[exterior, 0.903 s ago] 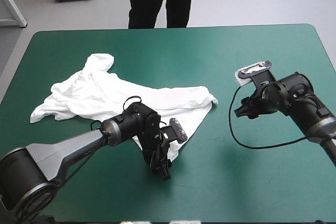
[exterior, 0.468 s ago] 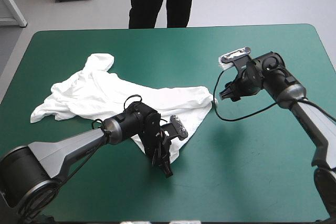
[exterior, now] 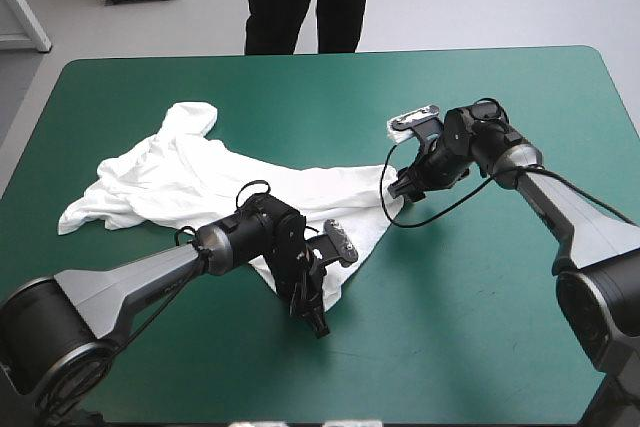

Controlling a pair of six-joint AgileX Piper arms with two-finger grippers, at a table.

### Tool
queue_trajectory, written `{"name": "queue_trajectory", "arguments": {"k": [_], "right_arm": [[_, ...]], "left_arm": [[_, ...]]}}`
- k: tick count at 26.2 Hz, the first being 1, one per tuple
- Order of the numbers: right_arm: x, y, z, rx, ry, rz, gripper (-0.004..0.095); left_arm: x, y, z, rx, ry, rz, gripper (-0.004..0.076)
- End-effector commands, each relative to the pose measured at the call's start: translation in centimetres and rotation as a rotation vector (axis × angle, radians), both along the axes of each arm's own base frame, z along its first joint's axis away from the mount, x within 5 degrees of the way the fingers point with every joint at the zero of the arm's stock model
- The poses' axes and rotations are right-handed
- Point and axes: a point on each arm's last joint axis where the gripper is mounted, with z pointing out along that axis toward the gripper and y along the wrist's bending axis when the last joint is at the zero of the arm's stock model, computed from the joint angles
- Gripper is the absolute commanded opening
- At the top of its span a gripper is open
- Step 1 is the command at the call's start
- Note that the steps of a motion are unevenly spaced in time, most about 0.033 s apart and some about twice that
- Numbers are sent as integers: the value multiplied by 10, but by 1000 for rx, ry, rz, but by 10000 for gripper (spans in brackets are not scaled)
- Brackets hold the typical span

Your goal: Fold the cloth

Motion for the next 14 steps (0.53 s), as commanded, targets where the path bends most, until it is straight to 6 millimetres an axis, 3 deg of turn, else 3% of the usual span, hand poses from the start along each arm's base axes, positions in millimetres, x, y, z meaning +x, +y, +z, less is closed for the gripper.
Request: {"name": "queue_trajectory", "arguments": {"k": [1,9,14], "right_arm": [[1,5,24,72,-90,23,634],[24,28,-6,93,-44,29,541],[33,34,-23,99,18,15,161]], "left_arm": [[-9,-6,-2,-25,71,29,-10],[-9,-5,-2,-24,72,28,-10],[-11,-4,-2,-10,90,27,-10]]}}
